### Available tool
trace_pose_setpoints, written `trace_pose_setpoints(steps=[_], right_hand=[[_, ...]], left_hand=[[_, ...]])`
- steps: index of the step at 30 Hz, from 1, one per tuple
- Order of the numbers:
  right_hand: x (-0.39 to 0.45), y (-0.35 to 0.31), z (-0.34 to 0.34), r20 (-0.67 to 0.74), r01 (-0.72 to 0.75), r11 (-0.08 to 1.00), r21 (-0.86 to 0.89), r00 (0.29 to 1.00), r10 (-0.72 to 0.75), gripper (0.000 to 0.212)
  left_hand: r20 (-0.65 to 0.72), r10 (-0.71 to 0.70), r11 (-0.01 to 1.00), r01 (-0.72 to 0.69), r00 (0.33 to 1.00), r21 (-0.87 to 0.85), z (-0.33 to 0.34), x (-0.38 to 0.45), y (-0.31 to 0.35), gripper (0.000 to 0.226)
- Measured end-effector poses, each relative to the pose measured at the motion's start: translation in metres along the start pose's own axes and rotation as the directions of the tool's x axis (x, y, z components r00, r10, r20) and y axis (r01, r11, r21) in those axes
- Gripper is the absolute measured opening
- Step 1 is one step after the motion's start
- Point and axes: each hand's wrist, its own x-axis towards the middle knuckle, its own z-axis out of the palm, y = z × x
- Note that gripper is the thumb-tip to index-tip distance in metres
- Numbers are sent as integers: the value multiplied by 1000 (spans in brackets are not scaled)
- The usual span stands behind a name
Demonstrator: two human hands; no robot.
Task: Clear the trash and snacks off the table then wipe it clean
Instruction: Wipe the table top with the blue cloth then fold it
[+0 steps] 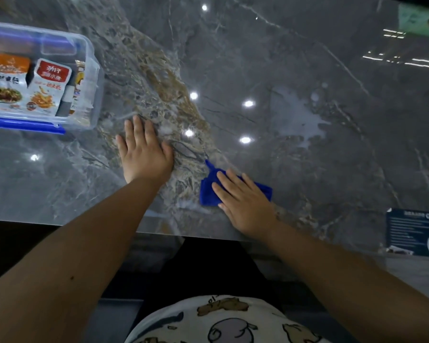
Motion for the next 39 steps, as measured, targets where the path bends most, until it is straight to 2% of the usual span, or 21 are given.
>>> trace_pose_setpoints(steps=[7, 10, 13, 15, 16, 18, 20, 21, 22, 23, 25, 26, 27, 29, 32, 34, 36, 37, 39], right_hand=[[-15, -15, 5, -112, 4, 998, 62, 994, 3, 41], [-12, -14, -5, -130, -63, 947, 315, 985, 109, 36], [-9, -7, -21, -98, -122, 786, 606, 969, 226, 31], [-2, 4, -32, -6, -193, 627, 755, 953, 302, 28], [2, 11, -39, 62, -246, 508, 825, 934, 353, 26], [9, 26, -50, 193, -300, 169, 939, 865, 464, 21], [19, 50, -61, 301, -244, -177, 953, 790, 534, 24], [25, 65, -68, 339, -188, -312, 931, 760, 554, 24], [32, 82, -75, 360, -134, -398, 907, 738, 571, 22], [41, 102, -82, 362, -92, -439, 894, 727, 583, 20], [63, 140, -100, 320, -64, -406, 912, 729, 605, 19], [76, 158, -110, 277, -71, -333, 940, 728, 627, 18], [88, 175, -117, 220, -97, -220, 971, 726, 651, 18], [112, 203, -130, 90, -227, 108, 968, 715, 693, 26], [140, 239, -138, -102, -360, 561, 745, 770, 630, 31], [155, 258, -136, -188, -347, 760, 549, 835, 517, 25], [169, 273, -126, -215, -274, 889, 366, 905, 368, 31], [175, 277, -118, -182, -256, 926, 276, 932, 312, 38], [180, 278, -101, -97, -283, 950, 128, 950, 296, 50]], left_hand=[[38, -6, 999, 7, 999, -38, -5, 1, 1, 64], [33, -3, 998, 5, 999, -70, -10, 1, 6, 62], [8, 133, 988, -132, 991, -82, -12, 4, 32, 63], [15, 225, 970, -223, 974, -98, -9, 6, 62, 67], [28, 245, 965, -240, 969, -107, -6, 7, 77, 68], [71, 233, 967, -224, 970, -118, 3, 8, 101, 68], [107, 207, 977, -199, 973, -77, 14, 7, 112, 67], [109, 205, 979, -202, 973, -39, 18, 7, 113, 67], [101, 209, 978, -210, 973, -3, 21, 6, 113, 67], [90, 213, 976, -216, 973, 27, 23, 5, 113, 67], [75, 212, 975, -216, 974, 60, 23, 5, 115, 67], [72, 210, 975, -214, 975, 63, 23, 4, 116, 67], [71, 209, 975, -214, 975, 62, 22, 4, 117, 67], [68, 210, 975, -214, 975, 58, 21, 4, 118, 67], [58, 205, 977, -208, 977, 54, 21, 3, 118, 67], [48, 206, 976, -209, 977, 60, 22, 3, 118, 66], [45, 201, 977, -204, 979, 68, 22, 3, 118, 66], [42, 199, 977, -201, 979, 71, 22, 3, 119, 66], [38, 198, 977, -201, 979, 75, 22, 3, 119, 67]])
